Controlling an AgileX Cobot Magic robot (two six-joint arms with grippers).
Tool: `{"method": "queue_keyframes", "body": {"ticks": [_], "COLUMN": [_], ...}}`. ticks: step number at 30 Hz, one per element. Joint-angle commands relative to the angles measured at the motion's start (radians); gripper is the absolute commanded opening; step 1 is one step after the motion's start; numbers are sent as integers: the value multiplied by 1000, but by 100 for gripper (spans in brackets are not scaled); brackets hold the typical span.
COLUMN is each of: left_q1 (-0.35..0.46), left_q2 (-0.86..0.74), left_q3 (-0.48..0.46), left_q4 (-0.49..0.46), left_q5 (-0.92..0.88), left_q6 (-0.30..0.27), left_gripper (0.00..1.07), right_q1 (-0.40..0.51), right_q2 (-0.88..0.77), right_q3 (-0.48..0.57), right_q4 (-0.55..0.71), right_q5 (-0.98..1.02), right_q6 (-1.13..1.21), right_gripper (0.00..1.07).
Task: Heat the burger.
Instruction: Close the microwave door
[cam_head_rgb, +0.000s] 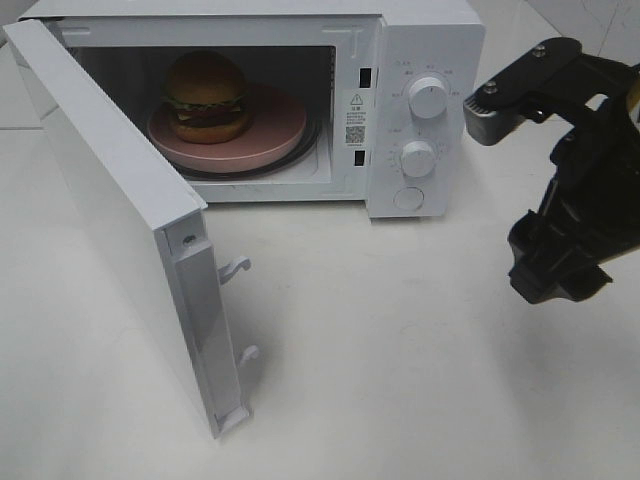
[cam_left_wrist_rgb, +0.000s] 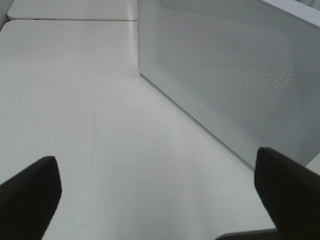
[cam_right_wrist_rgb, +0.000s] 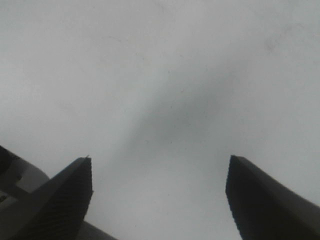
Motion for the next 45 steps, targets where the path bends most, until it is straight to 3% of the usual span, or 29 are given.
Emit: {"method": "queue_keyframes", "body": {"ticks": [1, 15, 26, 35, 38, 41, 45], "left_q1": [4, 4, 4, 4, 4, 4, 4], "left_q2": [-17, -17, -17, -17, -17, -17, -17], "left_q3": [0, 0, 0, 0, 0, 0, 0], "left_q4": [-4, -4, -4, -4, -4, -4, -4], "left_q5": [-9, -9, -9, -9, -9, -9, -9], "left_q6": [-3, -3, -3, -3, -3, -3, -3], "left_gripper": [98, 98, 98, 98, 98, 98, 98], "right_q1": [-3, -3, -3, -15, -75, -214, -272], "right_q2": [-27, -186, -525, -697, -746, -824, -874], "right_q3": [13, 87, 205, 310, 349, 365, 365], "right_q4": [-4, -1, -4, -2, 0, 5, 17], "right_q5": [50, 198, 223, 181, 156, 141, 146], "right_q6": [23, 71, 99, 99, 99, 95, 81], "right_gripper": [73, 73, 73, 73, 73, 73, 73]}}
